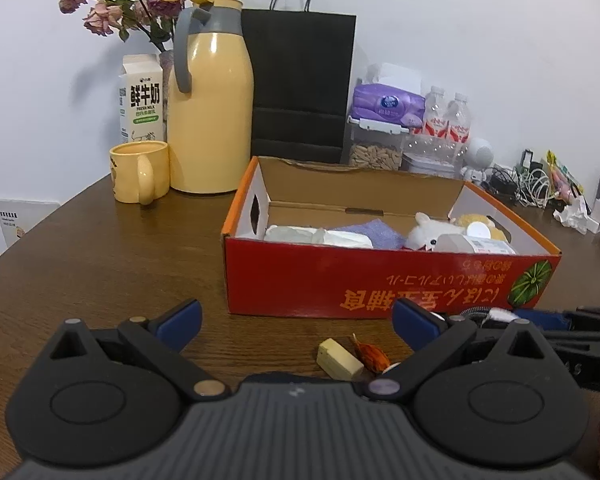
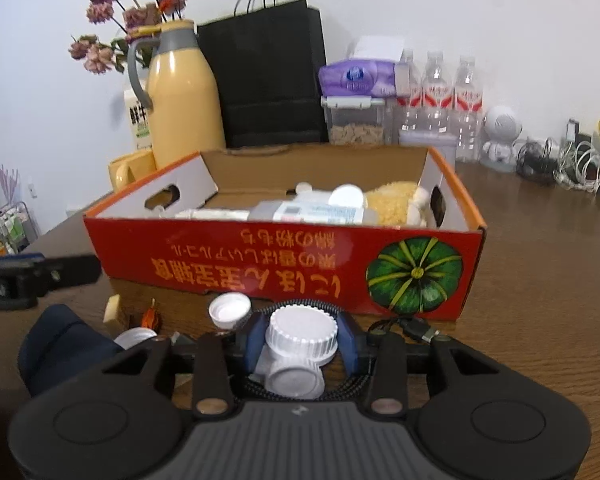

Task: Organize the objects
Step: 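Grasp the small yellow block with left tool while right tool grasps a white cap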

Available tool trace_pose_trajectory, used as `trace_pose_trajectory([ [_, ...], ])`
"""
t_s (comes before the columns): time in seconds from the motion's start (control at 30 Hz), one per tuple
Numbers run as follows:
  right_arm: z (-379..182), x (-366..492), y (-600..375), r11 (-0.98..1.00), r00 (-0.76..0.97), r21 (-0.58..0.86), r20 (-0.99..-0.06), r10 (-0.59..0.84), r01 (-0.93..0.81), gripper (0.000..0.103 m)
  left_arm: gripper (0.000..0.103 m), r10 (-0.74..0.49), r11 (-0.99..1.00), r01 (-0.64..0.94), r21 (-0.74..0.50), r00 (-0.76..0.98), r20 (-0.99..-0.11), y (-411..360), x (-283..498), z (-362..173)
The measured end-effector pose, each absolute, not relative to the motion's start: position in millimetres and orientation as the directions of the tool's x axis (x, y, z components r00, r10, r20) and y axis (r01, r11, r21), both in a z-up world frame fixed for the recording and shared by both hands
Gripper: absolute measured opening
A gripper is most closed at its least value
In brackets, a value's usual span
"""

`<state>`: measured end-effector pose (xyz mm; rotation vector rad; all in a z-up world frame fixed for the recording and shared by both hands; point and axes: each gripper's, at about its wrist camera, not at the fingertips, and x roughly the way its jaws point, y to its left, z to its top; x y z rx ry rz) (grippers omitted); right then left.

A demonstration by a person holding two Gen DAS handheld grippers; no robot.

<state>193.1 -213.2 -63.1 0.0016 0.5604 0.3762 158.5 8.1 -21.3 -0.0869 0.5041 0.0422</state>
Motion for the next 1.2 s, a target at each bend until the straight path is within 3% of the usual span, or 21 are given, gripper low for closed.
trace_pose_trajectory([
  [0.3, -53, 182, -218, 0.937, 0.835, 0.070, -0.435, 0.336, -0.341, 0.038, 0.103, -0.004, 0.998, -0.033, -0.057, 0.838, -0.545, 3, 167, -28],
  [0.37, -52, 182, -221, 0.939, 0.839, 0.075, -0.429, 0.335, -0.336, 0.038, 0.090, -0.027, 0.996, -0.025, -0.082, 0.817, -0.576, 6, 172, -26],
  [0.57, -49, 177, -224, 0.935, 0.846, 0.082, -0.405, 0.348, -0.346, 0.038, 0.063, -0.069, 0.989, -0.042, -0.141, 0.714, -0.696, 18, 197, -16],
  [0.8, -45, 172, -228, 0.929, 0.852, 0.089, -0.376, 0.365, -0.359, 0.038, 0.054, -0.097, 0.989, -0.028, -0.146, 0.625, -0.775, 11, 215, -13],
  [0.97, -43, 169, -229, 0.925, 0.854, 0.090, -0.361, 0.375, -0.368, 0.038, 0.028, -0.124, 0.981, -0.057, -0.186, 0.552, -0.824, 9, 227, -22],
  [1.2, -42, 164, -228, 0.921, 0.856, 0.081, -0.345, 0.385, -0.382, 0.038, 0.013, -0.127, 0.973, -0.085, -0.213, 0.571, -0.811, 10, 225, -23],
])
